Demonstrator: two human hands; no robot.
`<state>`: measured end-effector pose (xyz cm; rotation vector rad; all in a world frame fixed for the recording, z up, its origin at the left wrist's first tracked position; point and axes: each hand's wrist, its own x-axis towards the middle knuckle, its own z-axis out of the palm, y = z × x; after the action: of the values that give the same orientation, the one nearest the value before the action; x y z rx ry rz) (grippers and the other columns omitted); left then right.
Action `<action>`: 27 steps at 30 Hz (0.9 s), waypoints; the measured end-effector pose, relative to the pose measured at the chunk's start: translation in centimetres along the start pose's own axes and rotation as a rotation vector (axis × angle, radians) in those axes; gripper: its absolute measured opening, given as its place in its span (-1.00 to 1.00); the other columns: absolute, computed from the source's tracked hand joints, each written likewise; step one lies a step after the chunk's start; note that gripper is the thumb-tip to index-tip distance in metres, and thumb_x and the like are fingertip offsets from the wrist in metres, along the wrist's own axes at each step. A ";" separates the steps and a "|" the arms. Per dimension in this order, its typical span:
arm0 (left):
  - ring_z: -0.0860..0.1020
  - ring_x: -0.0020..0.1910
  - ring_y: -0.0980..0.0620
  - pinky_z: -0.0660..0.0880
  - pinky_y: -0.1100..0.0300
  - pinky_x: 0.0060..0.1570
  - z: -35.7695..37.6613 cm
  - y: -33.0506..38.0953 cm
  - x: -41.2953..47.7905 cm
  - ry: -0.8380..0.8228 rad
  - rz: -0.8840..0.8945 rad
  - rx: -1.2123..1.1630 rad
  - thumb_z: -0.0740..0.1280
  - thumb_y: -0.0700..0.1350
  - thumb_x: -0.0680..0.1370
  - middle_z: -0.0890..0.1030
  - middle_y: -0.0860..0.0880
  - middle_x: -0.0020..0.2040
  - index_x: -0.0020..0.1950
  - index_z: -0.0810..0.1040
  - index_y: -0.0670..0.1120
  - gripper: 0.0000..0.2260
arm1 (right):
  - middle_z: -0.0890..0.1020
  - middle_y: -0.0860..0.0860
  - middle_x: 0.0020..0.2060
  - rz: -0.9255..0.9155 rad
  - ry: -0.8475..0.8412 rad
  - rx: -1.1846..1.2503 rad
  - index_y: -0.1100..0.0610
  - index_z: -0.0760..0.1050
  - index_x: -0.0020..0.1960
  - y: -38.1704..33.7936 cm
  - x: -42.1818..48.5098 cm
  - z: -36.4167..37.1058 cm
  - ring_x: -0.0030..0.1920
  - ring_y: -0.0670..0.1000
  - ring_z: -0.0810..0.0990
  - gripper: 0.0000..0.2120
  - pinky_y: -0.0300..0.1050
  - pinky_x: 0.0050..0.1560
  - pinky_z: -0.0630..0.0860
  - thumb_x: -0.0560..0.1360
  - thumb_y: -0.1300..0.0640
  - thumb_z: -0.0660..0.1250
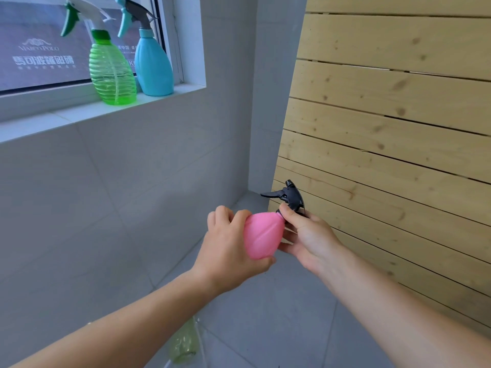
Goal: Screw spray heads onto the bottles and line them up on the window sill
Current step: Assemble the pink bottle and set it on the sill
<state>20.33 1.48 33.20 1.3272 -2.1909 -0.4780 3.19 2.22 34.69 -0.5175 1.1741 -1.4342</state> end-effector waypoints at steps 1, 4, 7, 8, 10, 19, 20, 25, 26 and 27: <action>0.24 0.15 -0.01 0.47 0.09 0.18 0.1 -0.3 0.1 0.034 0.020 0.034 0.55 0.27 0.24 0.26 0.02 0.10 0.36 0.41 0.02 -0.21 | 0.64 0.09 -0.20 -0.002 -0.012 -0.003 0.13 0.54 -0.07 0.0 0.0 0.0 -0.17 0.15 0.61 -0.92 0.10 -0.18 0.63 0.49 0.17 0.44; 0.24 0.19 -0.01 0.44 0.12 0.20 0.1 -0.8 0.2 0.047 0.040 0.026 0.60 0.26 0.21 0.25 0.03 0.14 0.40 0.39 0.03 -0.15 | 0.64 0.14 -0.11 -0.034 -0.026 -0.019 0.15 0.54 -0.07 -0.1 -0.2 -0.1 -0.09 0.18 0.63 -0.93 0.21 -0.09 0.66 0.50 0.20 0.43; 0.32 0.29 0.07 0.37 0.25 0.21 -0.4 -0.8 0.2 -0.051 -0.023 -0.189 0.61 0.18 0.32 0.31 0.07 0.22 0.41 0.39 0.06 -0.26 | 0.65 0.13 -0.12 -0.046 -0.016 -0.050 0.15 0.55 -0.08 0.1 -0.3 -0.3 -0.11 0.17 0.64 -0.95 0.25 -0.08 0.66 0.50 0.20 0.42; 0.38 0.31 0.07 0.38 0.26 0.21 -0.7 -0.9 0.4 -0.087 -0.050 -0.260 0.57 0.16 0.38 0.37 0.08 0.26 0.42 0.40 0.06 -0.32 | 0.66 0.12 -0.14 -0.043 -0.011 -0.060 0.14 0.55 -0.09 0.2 -0.3 -0.4 -0.12 0.17 0.64 -0.95 0.24 -0.08 0.66 0.51 0.20 0.42; 0.51 0.29 0.06 0.46 0.24 0.18 -1.3 -1.4 0.8 -0.198 -0.146 -0.404 0.50 0.18 0.41 0.48 0.06 0.32 0.46 0.39 0.06 -0.33 | 0.67 0.10 -0.16 -0.031 -0.008 -0.072 0.14 0.56 -0.09 0.3 -0.4 -0.6 -0.13 0.16 0.65 -0.95 0.23 -0.07 0.66 0.50 0.20 0.42; 0.59 0.08 0.02 0.60 0.11 -0.01 -2.1 -1.7 0.8 -0.308 -0.219 -0.254 0.53 0.34 0.16 0.56 0.06 0.12 0.22 0.43 0.04 -0.26 | 0.69 0.15 -0.08 -0.002 -0.009 -0.095 0.20 0.59 -0.01 1.0 -0.5 0.2 -0.12 0.15 0.66 -0.87 0.11 -0.09 0.66 0.47 0.20 0.46; 0.50 0.12 0.03 0.55 0.12 0.04 -1.9 -1.4 0.7 -0.223 -0.144 -0.086 0.54 0.35 0.18 0.49 0.07 0.13 0.24 0.39 0.05 -0.24 | 0.68 0.15 -0.10 -0.007 0.002 -0.077 0.21 0.59 -0.01 1.0 -0.4 0.3 -0.13 0.16 0.66 -0.87 0.11 -0.10 0.66 0.48 0.20 0.45; 0.38 0.24 0.03 0.46 0.11 0.21 -1.7 -0.6 0.8 -0.240 -0.114 -0.103 0.54 0.31 0.31 0.40 0.05 0.18 0.35 0.38 0.07 -0.28 | 0.68 0.15 -0.10 -0.040 0.043 -0.081 0.19 0.59 -0.02 0.8 -0.2 0.1 -0.12 0.16 0.66 -0.90 0.12 -0.06 0.66 0.50 0.19 0.43; 0.44 0.26 0.01 0.49 0.11 0.23 -2.0 -0.9 1.1 -0.313 -0.171 -0.236 0.50 0.28 0.36 0.43 0.04 0.21 0.36 0.40 0.07 -0.34 | 0.67 0.15 -0.10 -0.039 0.044 -0.091 0.19 0.59 -0.03 0.8 -0.2 0.0 -0.13 0.16 0.65 -0.92 0.12 -0.05 0.66 0.50 0.19 0.43; 0.51 0.26 -0.01 0.53 0.07 0.25 -2.2 -1.4 1.4 -0.388 -0.227 -0.387 0.45 0.25 0.39 0.49 0.03 0.25 0.38 0.42 0.08 -0.39 | 0.67 0.15 -0.10 -0.039 0.044 -0.101 0.18 0.59 -0.04 0.8 -0.2 0.0 -0.13 0.16 0.65 -0.92 0.11 -0.06 0.66 0.50 0.19 0.43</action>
<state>22.15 -0.47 34.56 1.3513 -2.0931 -1.2693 3.62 2.57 34.03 -0.5836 1.2830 -1.4310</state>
